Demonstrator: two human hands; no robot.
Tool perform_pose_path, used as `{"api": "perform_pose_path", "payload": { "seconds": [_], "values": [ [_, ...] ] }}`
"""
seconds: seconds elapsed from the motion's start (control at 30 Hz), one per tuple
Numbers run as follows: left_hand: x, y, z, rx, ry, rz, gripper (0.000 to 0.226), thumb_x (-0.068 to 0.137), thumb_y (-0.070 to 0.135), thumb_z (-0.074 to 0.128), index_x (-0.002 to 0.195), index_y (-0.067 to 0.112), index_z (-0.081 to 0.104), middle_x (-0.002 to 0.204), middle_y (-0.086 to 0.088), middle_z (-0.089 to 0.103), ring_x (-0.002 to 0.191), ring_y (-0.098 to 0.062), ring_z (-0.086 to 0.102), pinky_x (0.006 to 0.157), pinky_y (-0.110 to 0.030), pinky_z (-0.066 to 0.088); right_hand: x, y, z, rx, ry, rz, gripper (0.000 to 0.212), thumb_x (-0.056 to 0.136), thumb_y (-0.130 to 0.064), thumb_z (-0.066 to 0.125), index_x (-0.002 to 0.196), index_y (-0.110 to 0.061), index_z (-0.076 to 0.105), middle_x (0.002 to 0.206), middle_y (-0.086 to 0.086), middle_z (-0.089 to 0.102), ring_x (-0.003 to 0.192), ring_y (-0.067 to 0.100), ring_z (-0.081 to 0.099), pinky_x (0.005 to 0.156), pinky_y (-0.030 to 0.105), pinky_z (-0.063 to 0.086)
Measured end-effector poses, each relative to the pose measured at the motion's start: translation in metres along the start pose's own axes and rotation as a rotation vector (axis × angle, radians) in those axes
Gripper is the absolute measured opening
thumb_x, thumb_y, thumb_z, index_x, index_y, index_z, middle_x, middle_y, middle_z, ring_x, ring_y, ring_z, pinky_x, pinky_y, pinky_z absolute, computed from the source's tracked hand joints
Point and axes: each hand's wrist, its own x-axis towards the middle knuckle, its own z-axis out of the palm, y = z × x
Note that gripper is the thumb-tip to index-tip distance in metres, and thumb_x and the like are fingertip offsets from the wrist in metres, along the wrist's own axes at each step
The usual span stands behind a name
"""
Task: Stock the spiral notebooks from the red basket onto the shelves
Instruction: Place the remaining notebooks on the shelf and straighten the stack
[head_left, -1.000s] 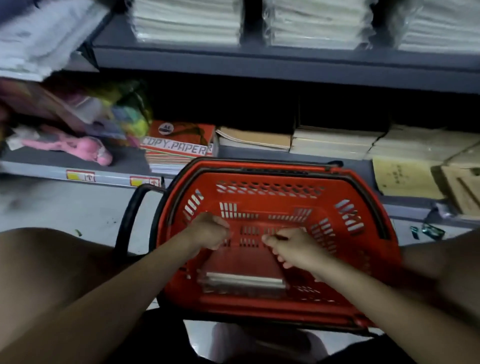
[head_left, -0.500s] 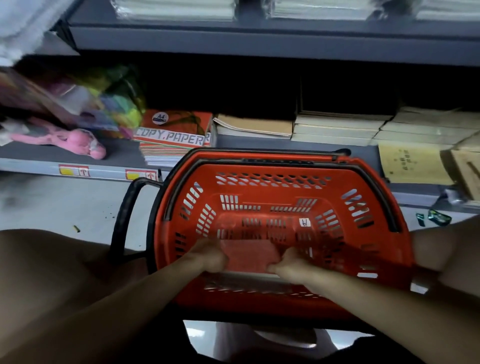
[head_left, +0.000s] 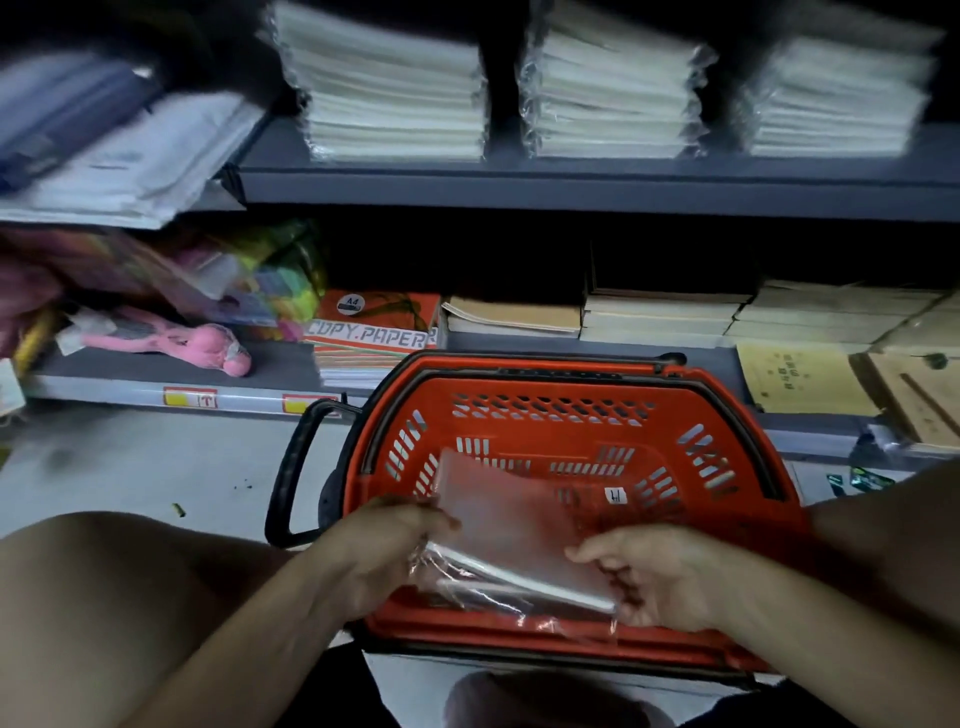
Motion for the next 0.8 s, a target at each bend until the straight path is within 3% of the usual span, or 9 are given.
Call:
{"api": "perform_pose_path", "payload": {
  "seconds": [0.1,0.2,0.33,0.37,0.47,0.5,0.63,0.73,0.8],
  "values": [
    [-0.036,0.008,-0.002,-0.114,-0.077,0.143,0.035,0.084,-0.005,0.066,0.117,0.006,0.068,0.11,-0.011,0.076,0.095,-0.023,0.073,0.058,-0.034,0.058,-0.032,0.006,-0.001,0.123,-0.104,-0.087,0.021,0.081,-0.006,0.073,0.101,-0.005,0.068,0.086,0.012,0.07,0.082,0.024,0.062,0.068,0.034,0.049],
    [-0.072,0.016,-0.001,-0.16,-0.121,0.34,0.034,0.082,-0.002,0.066,0.11,0.018,0.071,0.107,-0.006,0.078,0.089,-0.02,0.076,0.06,-0.036,0.059,-0.059,0.013,0.004,0.188,-0.111,-0.297,0.031,0.088,-0.001,0.063,0.119,-0.004,0.066,0.111,0.021,0.073,0.09,0.031,0.067,0.071,0.036,0.052],
    [-0.103,0.026,-0.005,-0.136,-0.178,0.557,0.039,0.091,0.009,0.06,0.128,0.021,0.067,0.126,-0.008,0.07,0.11,-0.032,0.069,0.089,-0.048,0.056,-0.098,0.009,0.011,0.222,-0.12,-0.639,0.024,0.096,-0.005,0.057,0.117,-0.009,0.068,0.112,0.013,0.075,0.1,0.029,0.074,0.078,0.042,0.059],
    [-0.107,0.028,-0.006,-0.155,-0.168,0.596,0.039,0.093,0.011,0.058,0.13,0.021,0.066,0.126,-0.009,0.07,0.105,-0.033,0.071,0.088,-0.048,0.057,-0.107,0.005,0.013,0.214,-0.102,-0.728,0.024,0.097,-0.006,0.056,0.117,-0.011,0.069,0.112,0.012,0.075,0.101,0.029,0.074,0.074,0.042,0.061],
    [-0.114,0.036,-0.008,-0.252,-0.138,0.692,0.038,0.092,0.013,0.055,0.128,0.014,0.067,0.113,-0.016,0.074,0.061,-0.027,0.071,0.052,-0.032,0.06,-0.127,-0.009,0.019,0.152,-0.044,-0.964,0.03,0.098,-0.009,0.054,0.124,-0.018,0.067,0.11,0.008,0.076,0.09,0.031,0.074,0.054,0.033,0.058],
    [-0.116,0.04,-0.008,-0.263,-0.12,0.725,0.037,0.093,0.013,0.054,0.128,0.013,0.067,0.111,-0.017,0.074,0.06,-0.026,0.071,0.049,-0.03,0.058,-0.133,-0.015,0.023,0.145,-0.02,-1.024,0.032,0.099,-0.01,0.054,0.126,-0.02,0.065,0.111,0.006,0.076,0.083,0.032,0.073,0.051,0.03,0.057],
    [-0.112,0.058,-0.008,-0.288,0.05,0.877,0.036,0.095,0.012,0.056,0.129,0.018,0.066,0.121,-0.009,0.073,0.096,-0.021,0.073,0.062,-0.027,0.06,-0.142,-0.046,0.036,0.17,0.066,-1.218,0.031,0.096,-0.005,0.058,0.117,-0.025,0.068,0.104,0.001,0.079,0.078,0.024,0.075,0.05,0.033,0.06],
    [-0.108,0.074,-0.011,-0.328,0.111,0.935,0.034,0.095,0.013,0.059,0.128,0.018,0.067,0.118,-0.007,0.074,0.07,-0.02,0.071,0.051,-0.026,0.058,-0.146,-0.069,0.041,0.152,0.011,-1.281,0.036,0.097,-0.002,0.055,0.123,-0.025,0.063,0.108,0.0,0.078,0.088,0.021,0.076,0.06,0.027,0.061],
    [-0.103,0.083,-0.014,-0.359,0.122,0.946,0.036,0.094,0.016,0.06,0.13,0.018,0.065,0.12,-0.009,0.073,0.068,-0.025,0.067,0.05,-0.026,0.057,-0.147,-0.082,0.043,0.122,-0.029,-1.321,0.04,0.097,-0.001,0.053,0.131,-0.021,0.059,0.117,-0.002,0.075,0.099,0.02,0.074,0.065,0.027,0.061]
  ]
}}
